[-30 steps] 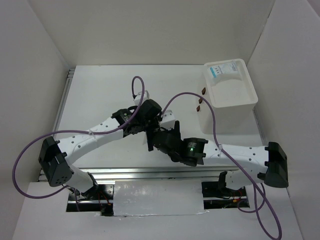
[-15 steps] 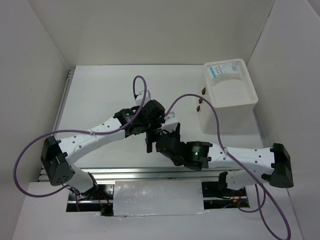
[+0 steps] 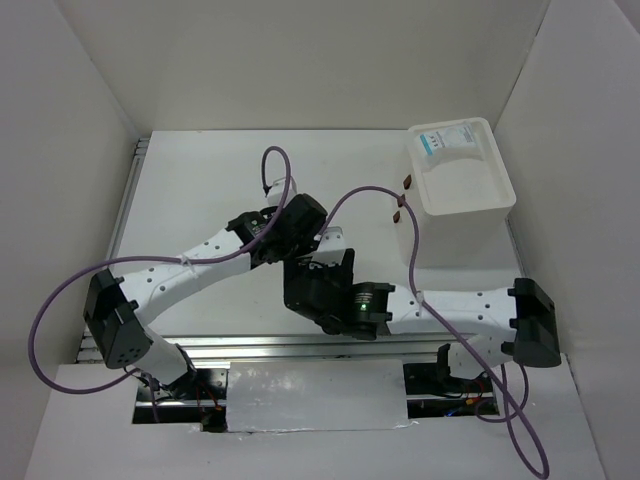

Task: Organize the makeup

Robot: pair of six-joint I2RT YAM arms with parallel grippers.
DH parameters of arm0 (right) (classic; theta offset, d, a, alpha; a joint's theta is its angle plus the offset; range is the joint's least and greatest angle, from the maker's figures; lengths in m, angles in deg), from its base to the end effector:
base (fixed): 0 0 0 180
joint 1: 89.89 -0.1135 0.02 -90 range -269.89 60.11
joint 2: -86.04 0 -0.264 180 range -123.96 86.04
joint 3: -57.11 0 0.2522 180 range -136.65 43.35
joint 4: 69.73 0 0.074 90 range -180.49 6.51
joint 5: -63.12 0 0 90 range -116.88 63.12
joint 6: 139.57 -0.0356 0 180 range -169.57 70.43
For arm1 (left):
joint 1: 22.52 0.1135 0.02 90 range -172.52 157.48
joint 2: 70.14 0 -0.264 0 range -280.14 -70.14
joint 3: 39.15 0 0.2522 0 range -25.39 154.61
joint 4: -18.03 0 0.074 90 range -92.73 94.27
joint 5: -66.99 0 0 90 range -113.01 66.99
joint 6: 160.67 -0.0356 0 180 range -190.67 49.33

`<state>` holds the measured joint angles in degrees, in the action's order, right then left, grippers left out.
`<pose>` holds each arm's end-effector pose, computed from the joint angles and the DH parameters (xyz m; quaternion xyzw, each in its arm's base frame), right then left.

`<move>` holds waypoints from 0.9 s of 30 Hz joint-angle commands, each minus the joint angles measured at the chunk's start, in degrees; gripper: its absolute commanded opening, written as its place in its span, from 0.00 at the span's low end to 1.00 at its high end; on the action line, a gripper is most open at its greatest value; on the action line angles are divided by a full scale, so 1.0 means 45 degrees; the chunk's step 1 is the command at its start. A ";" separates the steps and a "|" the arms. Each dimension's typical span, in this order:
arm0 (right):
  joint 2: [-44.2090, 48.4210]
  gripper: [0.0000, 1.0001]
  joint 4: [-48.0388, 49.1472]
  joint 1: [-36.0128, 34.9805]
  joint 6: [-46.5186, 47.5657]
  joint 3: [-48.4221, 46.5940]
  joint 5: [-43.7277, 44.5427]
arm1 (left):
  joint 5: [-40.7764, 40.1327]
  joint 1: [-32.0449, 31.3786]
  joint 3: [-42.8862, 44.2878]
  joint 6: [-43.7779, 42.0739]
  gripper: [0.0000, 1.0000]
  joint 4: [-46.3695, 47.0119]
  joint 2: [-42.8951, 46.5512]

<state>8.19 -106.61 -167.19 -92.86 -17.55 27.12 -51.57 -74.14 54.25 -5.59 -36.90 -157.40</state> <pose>0.0916 0.2755 0.2964 -0.0530 0.8285 0.1227 0.5438 0.2167 -0.2462 0.3250 -0.1925 0.8907 -0.1692 0.3755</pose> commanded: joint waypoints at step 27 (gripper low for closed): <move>0.0950 0.39 0.3866 -0.0011 0.2237 0.1306 0.0228 | -0.0450 -0.0639 0.0563 0.0050 0.99 -0.0263 0.0837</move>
<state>9.15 -93.93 -167.75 -83.86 -12.02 28.10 -51.79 -75.97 53.57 -4.95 -35.91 -154.80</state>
